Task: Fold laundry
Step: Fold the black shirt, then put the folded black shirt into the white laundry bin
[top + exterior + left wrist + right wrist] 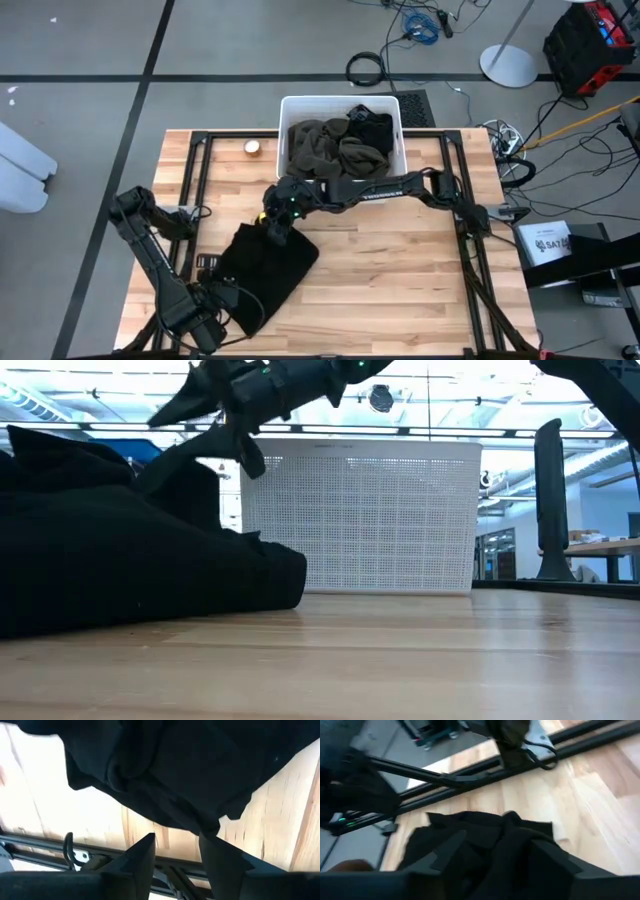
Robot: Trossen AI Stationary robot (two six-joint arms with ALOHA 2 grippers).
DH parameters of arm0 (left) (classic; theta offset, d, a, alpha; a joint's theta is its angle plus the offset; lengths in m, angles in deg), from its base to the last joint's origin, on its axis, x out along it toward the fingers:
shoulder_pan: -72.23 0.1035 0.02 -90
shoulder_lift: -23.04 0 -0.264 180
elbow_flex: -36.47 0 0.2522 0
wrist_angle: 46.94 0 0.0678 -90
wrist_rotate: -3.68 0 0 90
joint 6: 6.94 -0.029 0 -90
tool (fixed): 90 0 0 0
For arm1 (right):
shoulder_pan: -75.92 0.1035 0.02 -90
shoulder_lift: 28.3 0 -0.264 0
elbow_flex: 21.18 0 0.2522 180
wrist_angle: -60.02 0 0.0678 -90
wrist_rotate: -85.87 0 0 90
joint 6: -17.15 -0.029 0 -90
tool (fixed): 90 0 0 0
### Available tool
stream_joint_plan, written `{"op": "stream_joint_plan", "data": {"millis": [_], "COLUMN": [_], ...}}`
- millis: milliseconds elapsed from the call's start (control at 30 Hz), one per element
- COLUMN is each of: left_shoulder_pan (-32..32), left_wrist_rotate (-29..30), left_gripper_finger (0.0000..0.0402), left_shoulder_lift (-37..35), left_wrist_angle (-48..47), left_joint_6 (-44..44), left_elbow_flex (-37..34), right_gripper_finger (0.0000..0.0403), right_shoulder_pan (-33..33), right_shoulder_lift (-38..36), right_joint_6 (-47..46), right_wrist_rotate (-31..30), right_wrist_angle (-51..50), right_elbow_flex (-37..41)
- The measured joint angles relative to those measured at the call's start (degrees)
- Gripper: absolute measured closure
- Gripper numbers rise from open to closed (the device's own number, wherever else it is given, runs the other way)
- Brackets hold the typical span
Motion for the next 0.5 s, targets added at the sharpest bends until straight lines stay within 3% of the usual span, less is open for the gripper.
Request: {"op": "stream_joint_plan", "data": {"millis": [200, 400, 500], "left_shoulder_pan": [-1.5, -2.2, -2.8], "left_wrist_rotate": [5.0, 8.7, 10.3], "left_gripper_finger": [0.0238, 0.0238, 0.0237], "left_shoulder_lift": [-0.9, -4.1, -5.0], "left_wrist_angle": [0.1, -0.1, 0.9], "left_joint_6": [1.0, 6.1, 8.1], "left_elbow_flex": [2.4, 2.9, 2.9], "right_gripper_finger": [0.0196, 0.0196, 0.0199], "right_shoulder_pan": [-1.1, -1.9, -2.1], "right_shoulder_lift": [-3.3, -6.8, -7.9], "right_joint_6": [2.1, 2.5, 2.5], "right_wrist_rotate": [1.9, -3.4, -2.9], "right_wrist_angle": [-1.7, -1.9, -3.7], "right_elbow_flex": [-2.3, -3.1, -3.0]}}
